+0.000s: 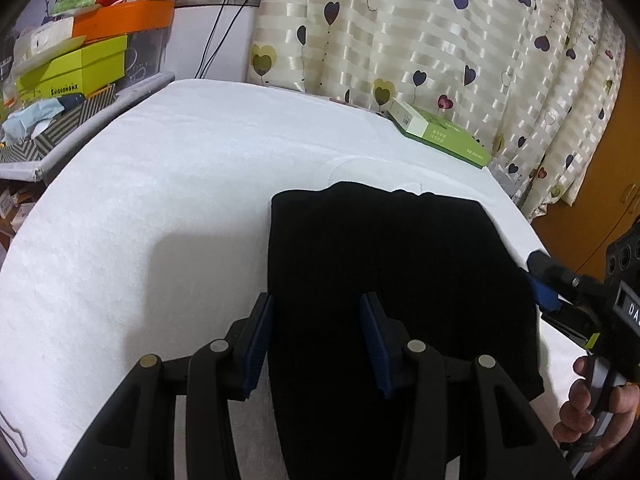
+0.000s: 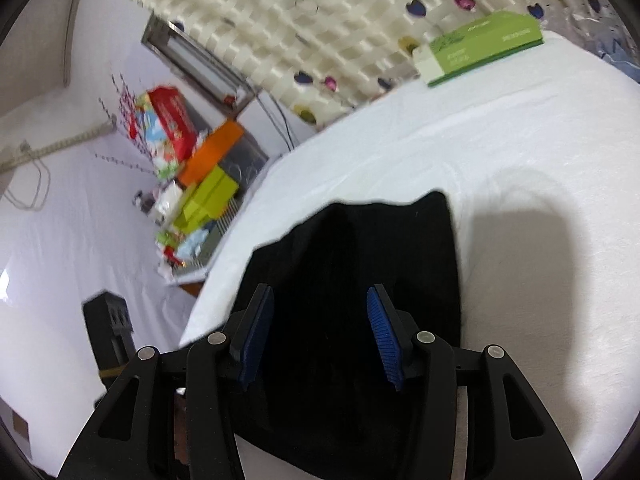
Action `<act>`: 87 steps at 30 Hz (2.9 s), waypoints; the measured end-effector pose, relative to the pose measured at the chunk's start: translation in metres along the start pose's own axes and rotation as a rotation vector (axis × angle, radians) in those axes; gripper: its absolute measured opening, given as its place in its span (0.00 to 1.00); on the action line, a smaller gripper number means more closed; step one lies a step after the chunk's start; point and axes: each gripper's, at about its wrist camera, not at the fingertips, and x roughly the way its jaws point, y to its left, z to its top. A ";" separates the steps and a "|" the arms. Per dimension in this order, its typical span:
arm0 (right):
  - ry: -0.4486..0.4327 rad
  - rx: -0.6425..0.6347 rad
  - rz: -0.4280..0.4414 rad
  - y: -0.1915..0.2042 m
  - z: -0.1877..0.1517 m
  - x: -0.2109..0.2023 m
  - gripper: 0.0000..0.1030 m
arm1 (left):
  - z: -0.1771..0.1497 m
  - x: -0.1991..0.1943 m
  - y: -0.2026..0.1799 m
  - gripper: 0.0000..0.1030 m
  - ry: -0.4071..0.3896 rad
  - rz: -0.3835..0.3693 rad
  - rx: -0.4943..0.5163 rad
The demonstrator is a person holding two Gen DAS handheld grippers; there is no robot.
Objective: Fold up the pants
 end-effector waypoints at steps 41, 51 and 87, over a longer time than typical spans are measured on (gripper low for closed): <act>0.159 -0.284 -0.294 0.017 0.022 0.049 0.12 | 0.030 0.025 -0.036 0.46 0.072 -0.076 0.108; 0.160 -0.456 -0.286 0.048 -0.057 -0.003 0.31 | -0.035 -0.037 -0.046 0.46 -0.020 -0.058 0.140; 0.114 -0.334 -0.246 0.049 -0.067 -0.058 0.45 | -0.058 -0.084 -0.027 0.48 -0.027 -0.012 0.034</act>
